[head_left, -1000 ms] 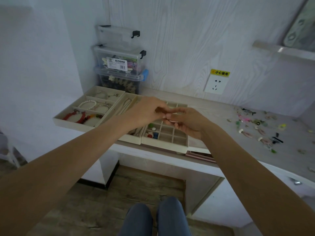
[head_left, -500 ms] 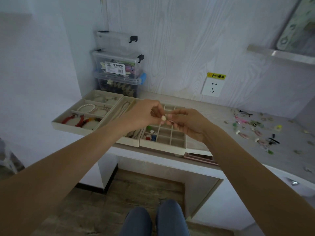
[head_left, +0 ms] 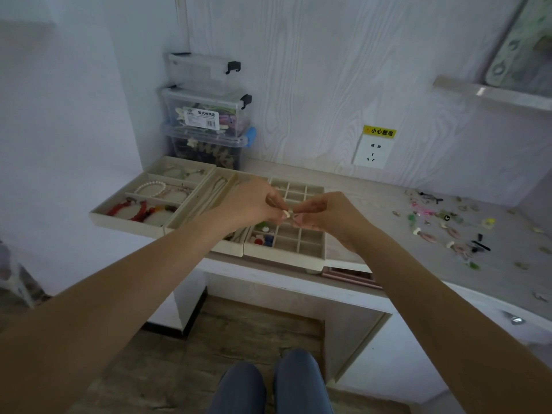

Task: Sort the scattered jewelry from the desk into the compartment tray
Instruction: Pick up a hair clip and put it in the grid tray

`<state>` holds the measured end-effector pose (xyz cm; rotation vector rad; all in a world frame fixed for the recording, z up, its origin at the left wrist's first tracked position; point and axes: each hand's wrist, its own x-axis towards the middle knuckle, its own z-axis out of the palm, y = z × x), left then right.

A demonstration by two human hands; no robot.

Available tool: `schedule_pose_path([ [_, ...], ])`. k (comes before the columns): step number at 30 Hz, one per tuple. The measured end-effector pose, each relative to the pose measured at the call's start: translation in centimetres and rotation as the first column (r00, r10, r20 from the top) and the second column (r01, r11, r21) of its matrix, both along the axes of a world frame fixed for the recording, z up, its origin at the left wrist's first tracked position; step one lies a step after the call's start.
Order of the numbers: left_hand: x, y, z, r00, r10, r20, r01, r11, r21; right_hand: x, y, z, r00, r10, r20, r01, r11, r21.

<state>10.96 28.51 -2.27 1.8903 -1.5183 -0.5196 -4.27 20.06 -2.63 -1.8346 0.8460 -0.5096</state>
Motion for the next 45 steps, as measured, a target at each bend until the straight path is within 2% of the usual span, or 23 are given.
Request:
schedule_pose_path([
  [4,-0.3,-0.7,-0.5,0.990,-0.021,0.142,0.018,1.000,0.024,0.2,-0.2,-0.5,0.970,-0.042,-0.241,-0.033,0.954,-0.298],
  [9,-0.4,-1.4,-1.1,0.964,-0.036,0.263,0.024,0.998,0.050,0.9,0.1,-0.6,0.913,-0.053,-0.405,-0.151,0.878,-0.454],
  [12,-0.3,-1.5,-1.3,0.959,-0.041,0.282,0.026,0.998,0.058,1.2,0.3,-0.7,0.898,-0.055,-0.437,-0.195,0.840,-0.506],
  [19,-0.2,-1.7,-1.4,0.949,-0.043,0.313,0.024,0.998,0.062,1.6,0.1,-0.8,0.883,-0.067,-0.464,-0.216,0.821,-0.529],
  [27,-0.7,-1.7,-1.0,0.948,-0.037,0.316,0.006,0.995,0.097,2.5,0.2,-1.9,0.843,-0.161,-0.513,-0.175,0.820,-0.545],
  [35,-1.4,-1.7,-1.3,0.924,-0.051,0.380,-0.007,0.989,0.149,1.9,-0.2,-1.3,0.818,-0.078,-0.570,-0.273,0.820,-0.503],
  [41,-2.3,-2.6,-0.6,0.859,-0.103,0.502,-0.054,0.956,0.289,2.7,-0.3,-2.1,0.782,-0.118,-0.612,-0.244,0.846,-0.475],
  [45,-2.7,-3.1,-1.0,0.788,-0.062,0.612,-0.106,0.966,0.234,2.7,0.1,-1.9,0.762,-0.161,-0.627,-0.205,0.858,-0.471],
])
